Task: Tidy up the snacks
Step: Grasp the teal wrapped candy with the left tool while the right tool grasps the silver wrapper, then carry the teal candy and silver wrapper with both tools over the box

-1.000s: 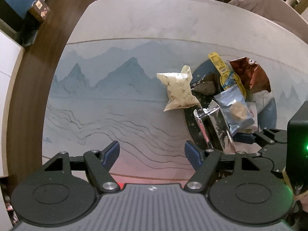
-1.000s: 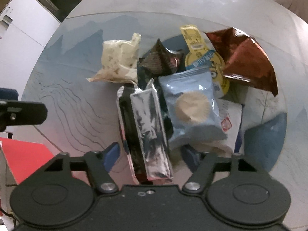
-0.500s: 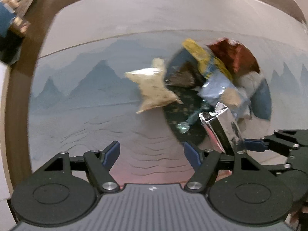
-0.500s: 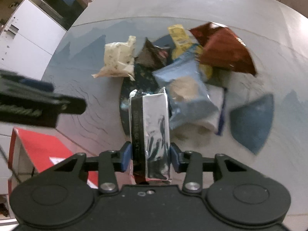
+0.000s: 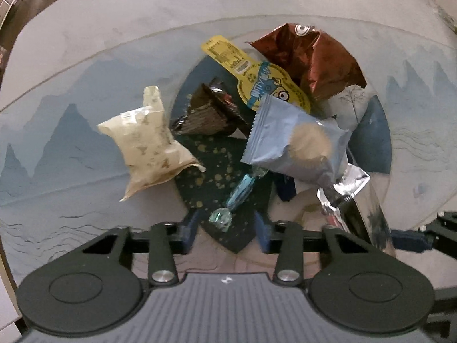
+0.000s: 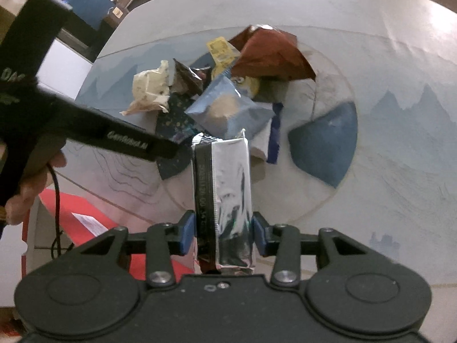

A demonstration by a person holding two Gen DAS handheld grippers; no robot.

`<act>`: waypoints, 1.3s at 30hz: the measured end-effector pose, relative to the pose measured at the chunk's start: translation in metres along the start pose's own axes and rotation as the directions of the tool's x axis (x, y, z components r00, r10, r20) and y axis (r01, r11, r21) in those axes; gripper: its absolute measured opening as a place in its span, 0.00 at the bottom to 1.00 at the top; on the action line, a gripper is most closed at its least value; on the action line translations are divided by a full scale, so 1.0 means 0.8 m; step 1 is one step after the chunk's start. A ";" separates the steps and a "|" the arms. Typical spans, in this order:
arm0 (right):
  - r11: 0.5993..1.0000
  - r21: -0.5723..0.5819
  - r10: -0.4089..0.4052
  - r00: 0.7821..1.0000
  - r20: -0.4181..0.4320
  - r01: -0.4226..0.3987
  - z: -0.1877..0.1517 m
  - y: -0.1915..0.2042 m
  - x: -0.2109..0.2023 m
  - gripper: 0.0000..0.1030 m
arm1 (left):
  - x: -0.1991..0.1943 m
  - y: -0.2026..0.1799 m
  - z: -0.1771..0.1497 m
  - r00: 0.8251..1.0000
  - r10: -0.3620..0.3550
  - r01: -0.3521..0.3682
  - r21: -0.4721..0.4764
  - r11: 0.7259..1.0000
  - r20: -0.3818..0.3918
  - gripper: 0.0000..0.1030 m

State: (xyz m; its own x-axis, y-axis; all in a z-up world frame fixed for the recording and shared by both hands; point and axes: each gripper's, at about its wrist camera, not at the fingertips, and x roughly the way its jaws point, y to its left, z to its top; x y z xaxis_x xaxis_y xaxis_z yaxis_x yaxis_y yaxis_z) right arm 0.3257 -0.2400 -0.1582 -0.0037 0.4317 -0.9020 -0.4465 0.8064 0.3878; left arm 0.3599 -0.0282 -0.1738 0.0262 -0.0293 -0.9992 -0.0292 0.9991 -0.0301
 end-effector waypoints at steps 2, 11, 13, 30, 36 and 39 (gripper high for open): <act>1.000 0.006 -0.001 1.000 -0.001 0.001 -0.003 -0.004 0.000 0.39 | 0.005 0.000 0.003 1.000 -0.009 0.009 -0.009 1.000 -0.002 0.31; 1.000 0.027 -0.001 1.000 -0.001 0.001 -0.005 -0.014 0.002 0.39 | 0.009 -0.010 0.013 0.999 -0.028 0.028 -0.002 1.000 0.018 0.21; 1.000 0.031 0.000 1.000 -0.001 0.000 -0.005 -0.016 0.003 0.39 | 0.006 -0.015 0.018 0.999 -0.032 0.032 -0.006 0.999 0.027 0.21; 0.999 0.050 -0.003 1.000 0.001 0.003 -0.006 -0.017 0.004 0.39 | 0.014 -0.025 0.030 0.997 -0.040 0.043 -0.045 0.998 0.071 0.11; 0.998 0.064 -0.010 1.000 0.011 0.009 -0.010 -0.017 -0.003 0.39 | -0.001 -0.004 0.015 0.995 -0.056 0.063 -0.083 0.995 0.087 0.11; 0.997 0.074 -0.015 1.000 0.023 0.013 -0.012 -0.017 -0.012 0.39 | -0.018 0.008 0.002 0.993 -0.072 0.081 -0.098 0.992 0.092 0.11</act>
State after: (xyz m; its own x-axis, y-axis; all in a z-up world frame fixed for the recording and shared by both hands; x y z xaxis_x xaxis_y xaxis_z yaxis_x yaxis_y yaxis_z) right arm 0.3231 -0.2592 -0.1568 0.0232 0.4288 -0.9031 -0.3793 0.8396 0.3889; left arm 0.3614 -0.0214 -0.1597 0.1204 -0.0981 -0.9879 -0.1246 0.9857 -0.1131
